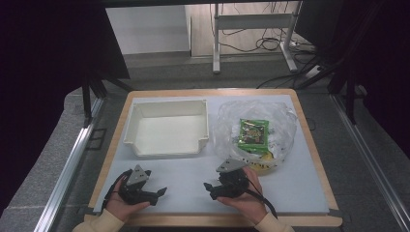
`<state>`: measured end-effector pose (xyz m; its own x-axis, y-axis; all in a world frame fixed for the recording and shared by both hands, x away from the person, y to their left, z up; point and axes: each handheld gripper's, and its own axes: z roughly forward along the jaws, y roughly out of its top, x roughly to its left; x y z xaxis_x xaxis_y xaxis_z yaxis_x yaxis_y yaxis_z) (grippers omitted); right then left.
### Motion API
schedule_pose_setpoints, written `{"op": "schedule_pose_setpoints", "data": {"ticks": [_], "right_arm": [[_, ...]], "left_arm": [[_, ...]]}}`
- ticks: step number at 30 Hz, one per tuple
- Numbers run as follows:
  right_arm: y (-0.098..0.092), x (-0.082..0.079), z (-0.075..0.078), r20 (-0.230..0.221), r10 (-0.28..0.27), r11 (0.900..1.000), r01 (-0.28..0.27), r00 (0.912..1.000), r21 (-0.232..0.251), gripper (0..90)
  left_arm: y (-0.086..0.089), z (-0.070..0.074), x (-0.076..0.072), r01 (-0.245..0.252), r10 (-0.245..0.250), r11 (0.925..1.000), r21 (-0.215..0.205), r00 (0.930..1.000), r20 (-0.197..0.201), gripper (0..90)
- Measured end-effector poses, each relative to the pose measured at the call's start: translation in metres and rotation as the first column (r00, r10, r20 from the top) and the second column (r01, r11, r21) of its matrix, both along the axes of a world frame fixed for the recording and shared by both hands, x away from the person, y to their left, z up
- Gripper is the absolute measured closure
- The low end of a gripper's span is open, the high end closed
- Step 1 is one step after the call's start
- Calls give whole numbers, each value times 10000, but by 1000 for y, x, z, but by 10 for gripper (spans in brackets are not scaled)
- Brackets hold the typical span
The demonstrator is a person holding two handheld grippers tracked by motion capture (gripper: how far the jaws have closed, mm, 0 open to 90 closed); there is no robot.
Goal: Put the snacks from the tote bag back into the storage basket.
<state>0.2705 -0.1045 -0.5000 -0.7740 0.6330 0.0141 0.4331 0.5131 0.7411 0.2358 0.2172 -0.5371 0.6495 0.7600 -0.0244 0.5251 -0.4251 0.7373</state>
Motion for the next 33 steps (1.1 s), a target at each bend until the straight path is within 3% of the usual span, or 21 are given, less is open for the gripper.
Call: {"op": "schedule_pose_setpoints", "data": {"ticks": [6,7,9,22,25,33], "right_arm": [[0,0,0,-211,123,9999,-121,9997,84,195],[0,0,2,-562,297,9990,-278,9980,348,194],[1,-1,4,-369,330,9990,-318,9988,324,194],[-5,9,12,-232,115,9990,-105,9997,430,228],[-7,10,16,-455,0,9973,34,9990,737,230],[-14,19,28,-208,-162,9958,180,9997,899,237]], "left_arm": [[0,0,0,5,-5,10000,32,10000,-1,135],[0,-1,-1,-5,5,10000,44,10000,9,135],[1,-1,-1,-6,6,10000,48,10000,4,135],[1,-1,-1,-7,7,10000,-37,9998,184,140],[1,0,-2,-30,32,10000,-74,9997,240,141],[0,0,-1,-45,48,9999,-98,9995,300,142]]}}
